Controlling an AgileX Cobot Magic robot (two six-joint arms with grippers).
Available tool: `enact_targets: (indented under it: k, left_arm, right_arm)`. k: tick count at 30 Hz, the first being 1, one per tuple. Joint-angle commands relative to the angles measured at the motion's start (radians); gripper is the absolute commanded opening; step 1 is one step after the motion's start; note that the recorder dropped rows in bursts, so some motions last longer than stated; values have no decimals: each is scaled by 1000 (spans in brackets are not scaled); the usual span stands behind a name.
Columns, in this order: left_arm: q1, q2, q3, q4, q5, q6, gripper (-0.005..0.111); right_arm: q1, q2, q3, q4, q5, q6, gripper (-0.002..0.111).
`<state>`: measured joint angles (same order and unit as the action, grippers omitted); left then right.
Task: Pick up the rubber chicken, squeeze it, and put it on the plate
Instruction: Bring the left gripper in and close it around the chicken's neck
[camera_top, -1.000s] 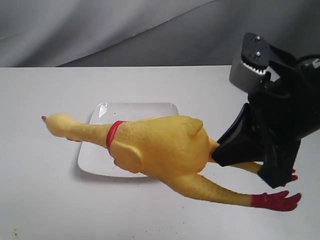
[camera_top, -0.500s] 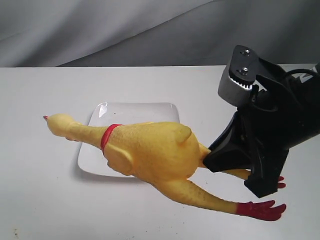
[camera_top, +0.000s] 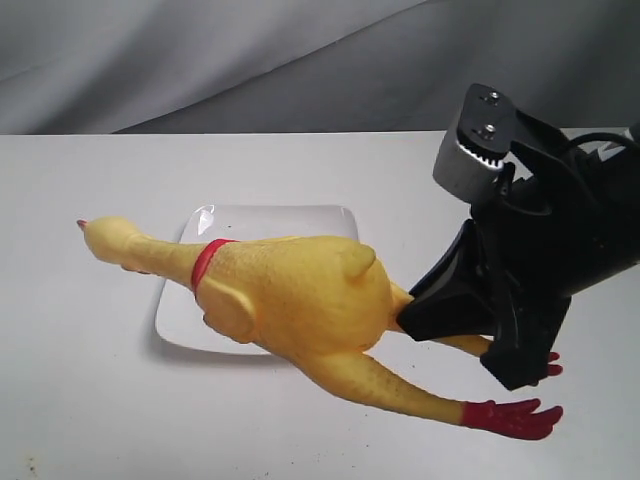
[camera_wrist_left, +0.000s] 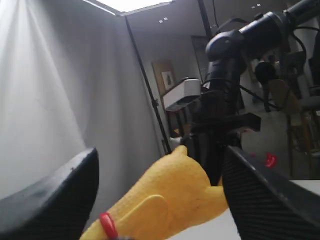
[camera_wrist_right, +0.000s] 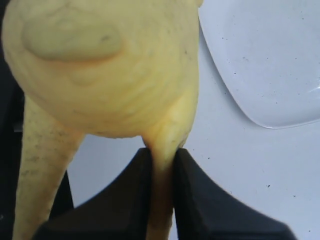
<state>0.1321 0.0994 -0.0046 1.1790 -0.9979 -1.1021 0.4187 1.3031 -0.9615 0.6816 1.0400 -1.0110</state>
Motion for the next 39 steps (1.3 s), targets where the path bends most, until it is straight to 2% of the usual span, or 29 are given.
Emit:
enact_targets:
  k: [1, 4, 7, 10, 12, 13, 14, 15, 16, 17, 18, 19, 21, 22, 24, 27, 28, 33, 35, 37, 39]
  left_arm:
    - [3, 135, -71, 20, -58, -16, 67]
    - [3, 251, -180, 94, -51, 11, 67]
    - [2, 344, -354, 390, -15, -13, 67]
    - [-73, 448, -429, 460, 3, -25, 67]
    - [-133, 508, -444, 521, 37, 40, 67]
    - [-215, 564, -444, 565, 152, 75, 67]
    - [-249, 588, -441, 565, 200, 100, 67]
    - [-336, 623, -442, 565, 307, 182, 67]
    - [-377, 632, -444, 565, 345, 228, 67]
    - [-450, 646, -444, 565, 408, 311, 67]
    - [-476, 648, -444, 565, 445, 331, 67]
    - [-532, 648, -444, 565, 538, 374, 67]
    - [-587, 648, -444, 565, 617, 452, 67]
    - [-613, 663, -444, 565, 613, 497, 67]
    - [-639, 709, -444, 506, 635, 557, 67]
    - [-644, 787, -444, 398, 630, 690, 67]
    - [-644, 811, -444, 304, 628, 776, 67]
    - [-644, 834, -444, 40, 613, 976, 67]
    - [-644, 836, -444, -12, 592, 1023, 66]
    - [-644, 836, -444, -49, 567, 1055, 60]
    - [-644, 836, -444, -55, 565, 1060, 49]
  right_arm:
    - [3, -8, -1, 44, -5, -10, 0]
    - [3, -8, -1, 44, -5, -10, 0]
    - [3, -8, -1, 44, -5, -10, 0]
    - [3, -8, -1, 50, -7, -10, 0]
    - [3, -8, -1, 68, -5, -10, 0]
    - [1, -8, -1, 94, 0, -10, 0]
    - [1, -8, -1, 113, 0, -10, 0]
    - [1, -8, -1, 146, 0, -10, 0]
    - [1, -8, -1, 157, 0, -10, 0]
    - [1, -8, -1, 167, 0, -10, 0]
    - [1, -8, -1, 167, 0, -10, 0]
    - [1, -8, -1, 167, 0, -10, 0]
    - [1, -8, -1, 175, 0, -10, 0]
    - [1, -8, -1, 179, 0, -10, 0]
    - [1, -8, -1, 183, 0, -10, 0]
    - [1, -8, -1, 185, 6, -10, 0]
    - [1, -8, -1, 185, 9, -10, 0]
    - [1, -8, -1, 185, 11, -13, 0]
    - [1, -8, -1, 189, 11, -13, 0]
    - [1, -8, -1, 193, 15, -13, 0]
    - [1, -8, -1, 194, 17, -13, 0]
